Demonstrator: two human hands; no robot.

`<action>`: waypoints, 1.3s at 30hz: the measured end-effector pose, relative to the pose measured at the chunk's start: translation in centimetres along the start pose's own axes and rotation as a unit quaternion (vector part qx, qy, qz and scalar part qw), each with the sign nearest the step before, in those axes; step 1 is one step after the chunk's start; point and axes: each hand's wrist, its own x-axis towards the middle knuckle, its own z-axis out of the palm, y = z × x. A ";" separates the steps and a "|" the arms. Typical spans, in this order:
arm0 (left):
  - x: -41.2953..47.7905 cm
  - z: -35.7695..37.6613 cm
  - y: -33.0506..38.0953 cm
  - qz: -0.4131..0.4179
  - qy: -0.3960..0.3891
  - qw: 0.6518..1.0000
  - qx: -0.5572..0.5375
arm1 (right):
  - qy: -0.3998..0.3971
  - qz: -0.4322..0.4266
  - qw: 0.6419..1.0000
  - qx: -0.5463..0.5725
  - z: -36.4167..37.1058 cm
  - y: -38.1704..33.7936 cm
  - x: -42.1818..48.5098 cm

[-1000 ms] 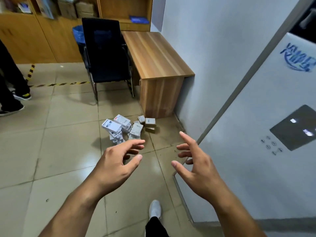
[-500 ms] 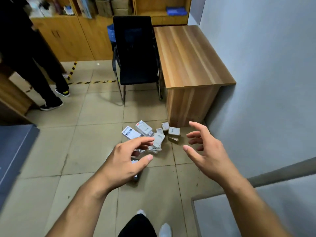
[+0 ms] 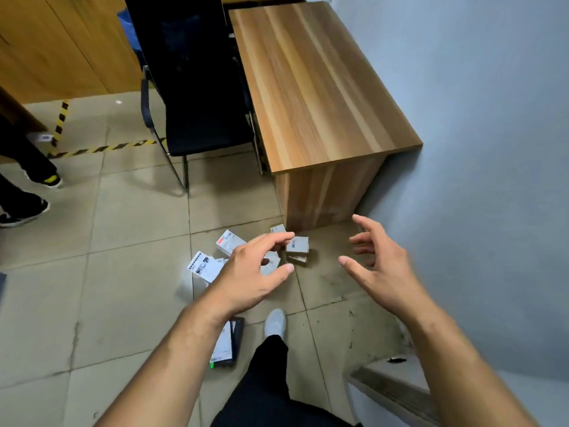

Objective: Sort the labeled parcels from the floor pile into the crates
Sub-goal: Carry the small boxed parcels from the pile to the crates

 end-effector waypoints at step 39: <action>36.7 30.3 -60.5 -0.020 -0.181 0.904 0.387 | -0.221 0.036 0.939 -0.261 47.2 56.1 43.1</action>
